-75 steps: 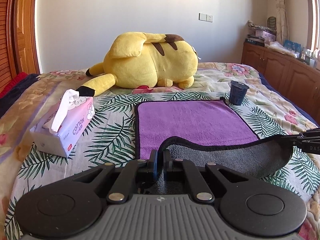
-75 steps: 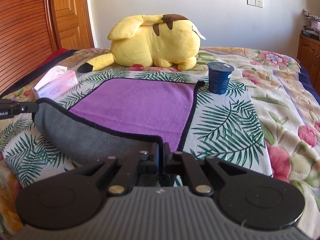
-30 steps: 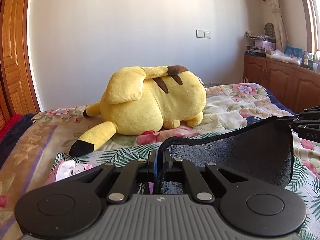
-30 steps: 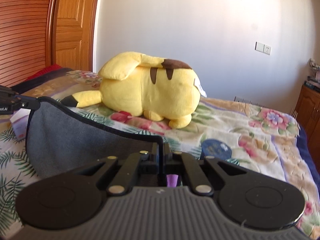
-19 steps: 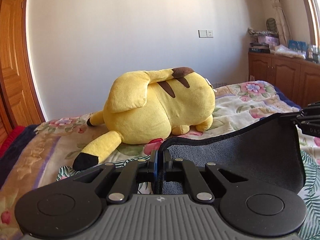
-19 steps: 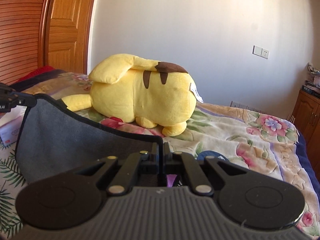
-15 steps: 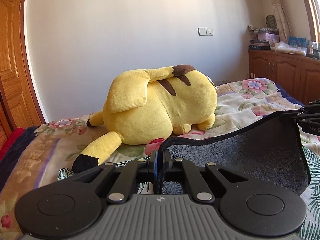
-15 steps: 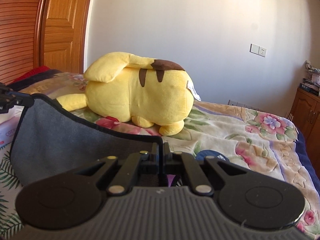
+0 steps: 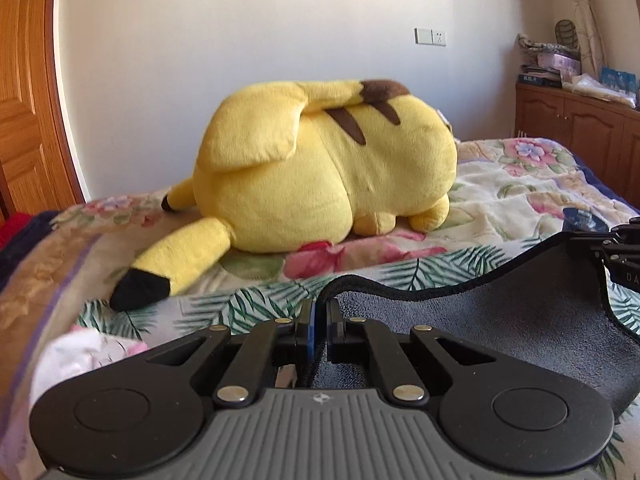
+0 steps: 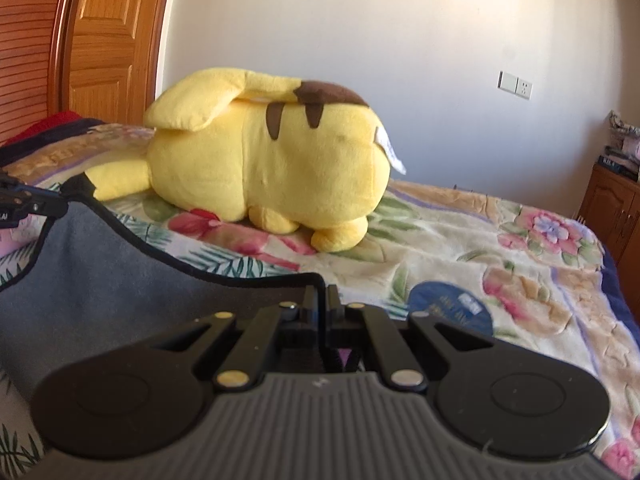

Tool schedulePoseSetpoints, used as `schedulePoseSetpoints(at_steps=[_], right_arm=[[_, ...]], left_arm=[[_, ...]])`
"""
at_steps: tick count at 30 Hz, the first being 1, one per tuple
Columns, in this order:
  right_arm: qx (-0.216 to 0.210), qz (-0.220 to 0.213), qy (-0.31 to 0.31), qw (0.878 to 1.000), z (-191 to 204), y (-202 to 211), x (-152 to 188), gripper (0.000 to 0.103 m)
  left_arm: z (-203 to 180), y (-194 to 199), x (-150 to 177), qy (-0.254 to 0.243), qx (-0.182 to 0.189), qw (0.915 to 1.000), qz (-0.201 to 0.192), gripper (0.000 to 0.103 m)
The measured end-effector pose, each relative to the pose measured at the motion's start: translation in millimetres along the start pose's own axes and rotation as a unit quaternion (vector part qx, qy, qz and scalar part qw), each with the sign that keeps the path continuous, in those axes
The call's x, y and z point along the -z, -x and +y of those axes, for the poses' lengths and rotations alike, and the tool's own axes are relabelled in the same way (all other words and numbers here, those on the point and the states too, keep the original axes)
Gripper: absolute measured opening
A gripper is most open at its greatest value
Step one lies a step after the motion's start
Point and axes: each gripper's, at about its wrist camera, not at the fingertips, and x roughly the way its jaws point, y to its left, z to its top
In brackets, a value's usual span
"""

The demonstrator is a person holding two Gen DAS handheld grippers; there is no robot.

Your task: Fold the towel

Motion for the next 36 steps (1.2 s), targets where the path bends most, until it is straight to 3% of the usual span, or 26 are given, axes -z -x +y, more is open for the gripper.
schedulePoseSetpoints(at_steps=[9,11,12,14,15,36], right_arm=[[0.007,0.028,-0.002,1.0,0.5,-11.3,21.9,0.007],[0.005,0.03,0.0,1.0,0.5,-8.9,21.6,0.016],[0.005,0.028,-0.004,1.0,-0.2,-6.5,20.4,0.017],[0.004,0.025,-0.012,1.0,-1.8,-1.4,16.5,0.042],[0.003,0.021,-0.016,1.0,-2.5,2.3,14.6,0.047],[-0.041,-0.015,-0.039,0.998,6.8,145.3,-35.8,0.047]], left_arm=[[-4.2,-11.6,10.6,0.004,-0.001,0.9998,0.021,0.0],[-5.4,-9.0,8.1,-0.001,-0.005,0.9998,0.02,0.006],[-5.8,-6.4,6.6,-0.003,-0.007,0.9998,0.018,0.014],[-6.8,1.7,3.9,-0.006,-0.011,0.9999,0.011,0.024],[-6.8,6.0,2.6,-0.005,-0.012,0.9999,0.008,0.025],[-25.3,143.5,-31.3,0.009,0.007,0.9999,0.003,0.029]])
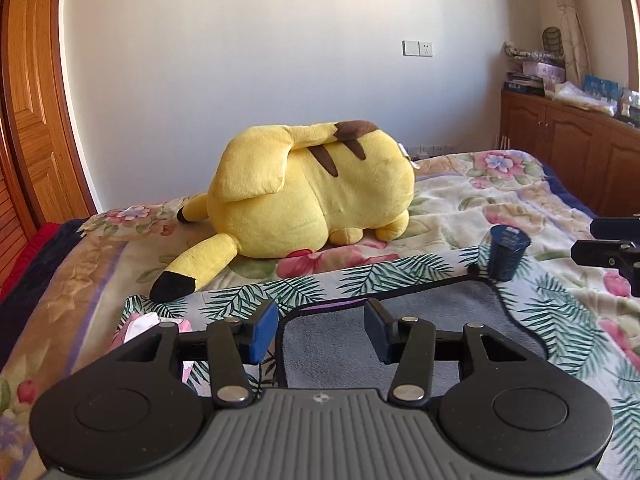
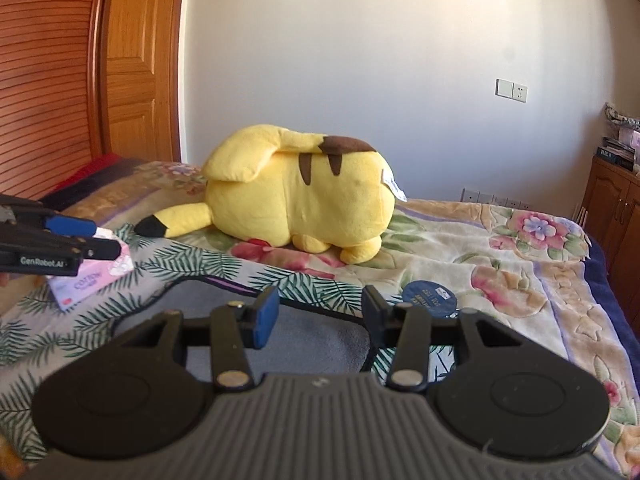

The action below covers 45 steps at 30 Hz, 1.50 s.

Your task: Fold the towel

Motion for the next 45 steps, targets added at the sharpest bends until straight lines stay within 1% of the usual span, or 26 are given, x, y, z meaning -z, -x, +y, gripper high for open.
schedulePoseSetpoints(at_steps=[3,7,11,14,17,18,19,20,21,22,24,26,27,28,29,31,33,34,35,36,39,45], right_arm=[[-0.005,-0.005,-0.002,1.0,5.5,19.3,-2.9,0.047],[-0.009,-0.01,0.005,1.0,15.1,37.4,-3.0,0.047],[-0.012,-0.012,-0.002,1.0,21.5,49.9,-1.4,0.047],[-0.012,-0.013,-0.003,1.0,25.4,58.3,0.2,0.047],[-0.011,-0.014,-0.005,1.0,27.7,66.4,1.4,0.047],[-0.01,-0.014,-0.005,1.0,28.5,69.7,2.0,0.047],[-0.008,-0.014,-0.006,1.0,28.5,71.9,2.0,0.047],[-0.007,-0.014,-0.006,1.0,28.6,74.4,1.9,0.047],[-0.006,-0.014,-0.006,1.0,28.6,77.2,1.9,0.048],[-0.004,-0.014,-0.007,1.0,27.9,79.1,1.6,0.051],[-0.001,-0.015,-0.009,1.0,27.2,85.5,2.0,0.054],[0.004,-0.016,-0.007,1.0,26.9,90.4,1.7,0.063],[0.007,-0.017,-0.007,1.0,26.5,92.6,1.4,0.068],[0.01,-0.019,-0.009,1.0,26.4,95.8,1.8,0.08],[0.012,-0.023,-0.012,1.0,25.6,98.9,1.9,0.09],[0.017,-0.031,-0.015,0.999,24.6,106.2,2.9,0.093],[0.02,-0.031,-0.019,0.999,24.0,110.6,4.3,0.093],[0.02,-0.03,-0.022,0.999,23.3,112.7,5.4,0.095],[0.021,-0.029,-0.024,0.999,22.9,114.8,6.6,0.101],[0.021,-0.031,-0.026,0.999,22.8,117.7,8.1,0.103],[0.027,-0.034,-0.025,0.999,23.7,125.8,11.6,0.103],[0.033,-0.037,-0.03,0.998,23.5,146.3,17.2,0.103]], left_arm=[[-0.9,21.9,-2.0,0.015,0.013,0.9998,-0.004,0.029],[-4.1,47.7,-5.0,0.004,0.013,0.9998,-0.011,0.03],[-2.2,67.3,-6.9,0.006,0.015,0.9997,-0.016,0.031],[-2.4,80.0,-6.6,0.008,0.018,0.9996,-0.02,0.033],[-5.3,89.9,-5.1,0.0,0.015,0.9997,-0.02,0.036],[-6.2,92.9,-4.2,0.0,0.015,0.9997,-0.018,0.04],[-7.2,96.7,-3.1,0.001,0.015,0.9997,-0.018,0.047],[-8.4,100.8,-1.9,0.002,0.016,0.9997,-0.019,0.05],[-9.8,105.6,-0.5,0.002,0.017,0.9996,-0.022,0.056],[-11.5,110.8,0.9,0.001,0.018,0.9995,-0.025,0.062],[-15.0,119.7,3.1,-0.001,0.02,0.9994,-0.029,0.067],[-17.7,128.9,5.0,-0.004,0.022,0.9992,-0.032,0.072],[-18.8,133.3,6.1,-0.004,0.023,0.9992,-0.033,0.077],[-19.7,137.4,6.9,-0.003,0.023,0.9991,-0.035,0.081],[-20.5,141.2,7.8,-0.003,0.024,0.9991,-0.036,0.083],[-22.1,148.4,10.0,-0.003,0.024,0.999,-0.038,0.086],[-23.7,155.1,12.1,-0.005,0.022,0.9989,-0.04,0.087],[-24.1,158.1,13.5,-0.006,0.021,0.9989,-0.041,0.087],[-24.1,161.0,14.9,-0.004,0.019,0.9989,-0.042,0.087],[-24.1,164.0,16.6,-0.002,0.018,0.9989,-0.043,0.087],[-25.1,171.9,21.0,0.0,0.016,0.999,-0.043,0.087],[-27.7,190.5,28.8,-0.013,0.003,0.999,-0.043,0.087]])
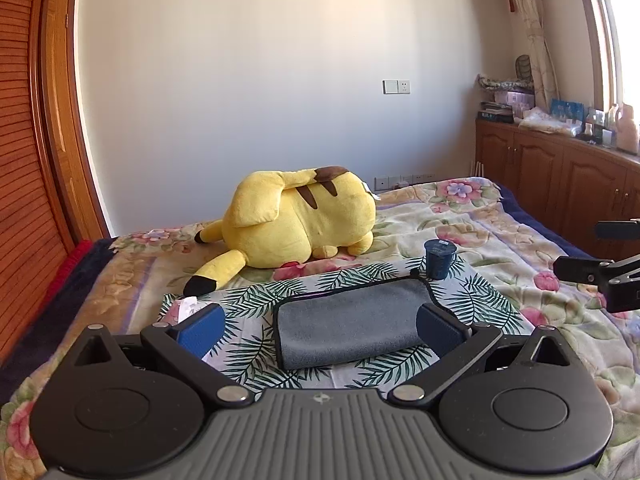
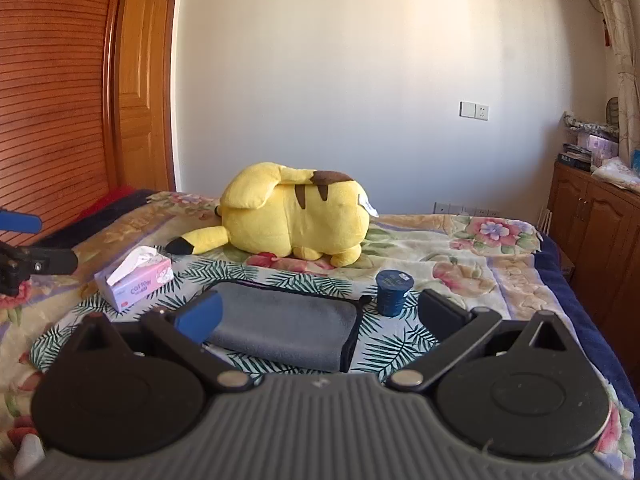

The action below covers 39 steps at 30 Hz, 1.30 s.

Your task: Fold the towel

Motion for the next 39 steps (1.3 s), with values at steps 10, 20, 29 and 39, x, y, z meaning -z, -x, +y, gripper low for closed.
schedulePoseSetpoints(at_steps=[10,20,29,39], right_arm=[[0.01,-0.005,-0.007,1.0,-2.2,30.1,4.5,0.103],[0.006,-0.014,-0.008,1.0,7.3,52.0,11.8,0.103],[0.001,-0.014,0.002,1.0,23.1,61.2,28.9,0.103],[-0.009,0.0,-0.002,1.0,38.8,67.4,51.0,0.103]], left_arm=[[-7.7,33.4,10.8,0.009,-0.002,0.9999,-0.007,0.087],[-17.8,54.1,36.7,0.029,0.008,0.9995,-0.004,0.087],[-28.1,57.6,64.0,0.022,0.007,0.9997,0.01,0.087],[-28.7,59.8,79.5,0.014,0.001,0.9998,0.012,0.087]])
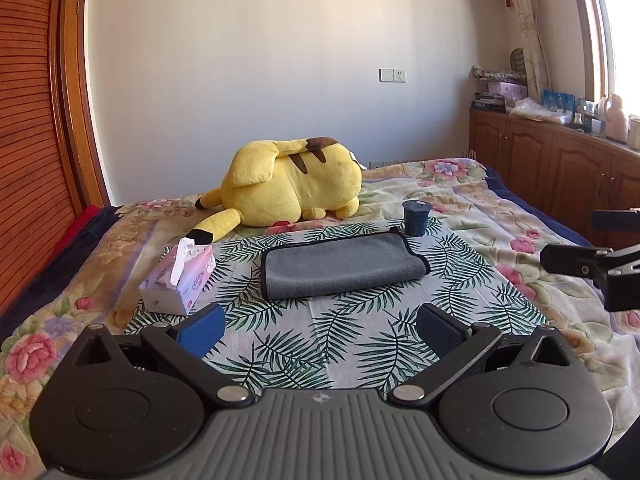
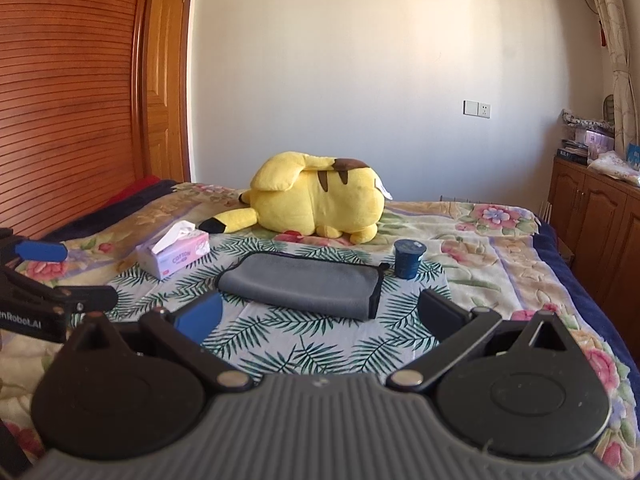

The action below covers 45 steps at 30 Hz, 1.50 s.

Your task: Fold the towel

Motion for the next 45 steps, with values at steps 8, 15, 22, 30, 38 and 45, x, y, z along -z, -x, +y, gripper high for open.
schedulePoseSetpoints(at_steps=[8,15,22,30,38,45], right_arm=[[0.008,0.017,-0.014,1.0,1.4,3.5,22.3,0.103],[0.016,0.026,-0.017,0.999,3.5,5.3,36.1,0.103],[0.018,0.035,-0.02,0.999,5.3,7.4,49.7,0.103],[0.019,0.043,-0.021,0.999,5.4,7.1,58.7,0.103],[0.024,0.046,-0.023,0.998,5.2,2.0,65.8,0.103],[0.031,0.043,-0.028,0.998,3.2,2.6,65.8,0.103]], left_arm=[[-4.0,2.7,17.3,-0.002,0.001,1.0,0.007,0.087],[-2.3,5.6,31.9,0.001,-0.002,0.9999,0.015,0.087],[-3.3,4.6,46.3,0.016,-0.006,0.9997,0.015,0.087],[-8.4,1.5,58.7,-0.001,-0.017,0.9998,0.008,0.087],[-12.1,-5.0,66.3,-0.006,-0.016,0.9999,-0.001,0.087],[-10.7,-8.1,69.9,0.003,-0.015,0.9999,0.0,0.087]])
